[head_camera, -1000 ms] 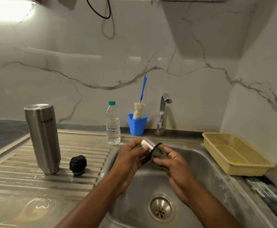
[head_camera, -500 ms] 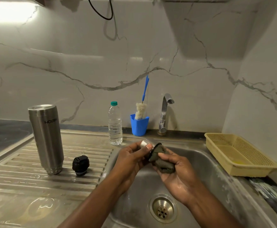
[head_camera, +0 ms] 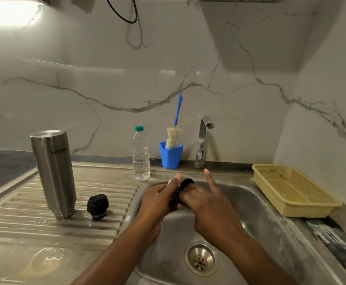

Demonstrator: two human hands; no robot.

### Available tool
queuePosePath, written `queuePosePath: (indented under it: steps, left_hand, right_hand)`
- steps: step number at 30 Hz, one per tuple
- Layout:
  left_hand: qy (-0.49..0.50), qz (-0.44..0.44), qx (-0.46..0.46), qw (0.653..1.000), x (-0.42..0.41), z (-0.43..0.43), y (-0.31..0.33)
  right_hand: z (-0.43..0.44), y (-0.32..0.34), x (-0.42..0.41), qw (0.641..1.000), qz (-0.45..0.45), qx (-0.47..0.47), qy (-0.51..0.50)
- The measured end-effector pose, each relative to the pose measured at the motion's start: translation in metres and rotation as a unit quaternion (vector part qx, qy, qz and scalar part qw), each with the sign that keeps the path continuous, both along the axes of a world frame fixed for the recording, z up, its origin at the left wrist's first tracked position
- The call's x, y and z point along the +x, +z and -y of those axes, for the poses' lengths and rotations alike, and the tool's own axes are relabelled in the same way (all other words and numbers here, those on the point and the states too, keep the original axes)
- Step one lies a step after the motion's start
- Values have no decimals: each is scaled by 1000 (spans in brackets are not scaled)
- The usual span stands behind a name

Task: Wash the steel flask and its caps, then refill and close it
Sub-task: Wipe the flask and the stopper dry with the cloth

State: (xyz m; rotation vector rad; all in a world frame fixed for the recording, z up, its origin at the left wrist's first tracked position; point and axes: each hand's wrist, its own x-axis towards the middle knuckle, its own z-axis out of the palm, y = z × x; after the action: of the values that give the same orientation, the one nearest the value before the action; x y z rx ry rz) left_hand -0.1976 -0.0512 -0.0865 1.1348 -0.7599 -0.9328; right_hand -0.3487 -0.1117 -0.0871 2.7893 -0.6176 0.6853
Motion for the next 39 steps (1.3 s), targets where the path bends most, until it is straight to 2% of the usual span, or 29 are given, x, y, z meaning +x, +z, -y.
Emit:
queuePosePath:
  steps: [2, 4, 5, 6, 7, 9, 10, 12, 16, 21, 25, 30, 34, 36, 39]
  left_hand:
    - [-1, -4, -9, 1000, 1, 0, 2]
    - [1, 2, -17, 1000, 1, 0, 2]
    - [0, 7, -22, 1000, 1, 0, 1]
    - [-4, 10, -27, 1000, 2, 0, 1]
    - [-8, 11, -33, 999, 3, -1, 1]
    - [-14, 10, -44, 999, 5, -1, 2]
    - [-14, 9, -47, 999, 6, -2, 3]
    - [-16, 8, -53, 998, 5, 0, 3]
    - [21, -15, -58, 998, 11, 2, 2]
    - [68, 8, -58, 996, 22, 2, 2]
    - [54, 30, -42, 997, 19, 5, -5]
    - [46, 60, -37, 996, 18, 8, -11]
    - [35, 57, -49, 997, 14, 9, -10]
    - [41, 56, -51, 996, 13, 12, -12]
    - [47, 59, -49, 996, 14, 16, -18]
  right_hand:
    - [-3, 0, 4, 1000, 22, 14, -18]
    - [-10, -2, 9, 991, 82, 106, -12]
    - [-15, -1, 11, 976, 126, 179, -13]
    - [-20, 3, 11, 946, 172, 273, -19]
    - [-23, 10, 10, 894, 219, 390, -14]
    - [-21, 17, 4, 745, 299, 596, 23]
    - [-17, 18, 1, 676, 324, 661, 41]
    - [-9, 19, -4, 585, 357, 725, 65]
    - [5, 21, -17, 485, 417, 767, 44]
    - [11, 24, -26, 418, 474, 774, 23]
    - [9, 33, -29, 414, 485, 770, 1]
    - [44, 49, -53, 471, 492, 732, 7]
    - [86, 75, -90, 571, 505, 647, -34]
    - [105, 88, -110, 636, 496, 581, -107]
    - [140, 93, -136, 738, 419, 470, -243]
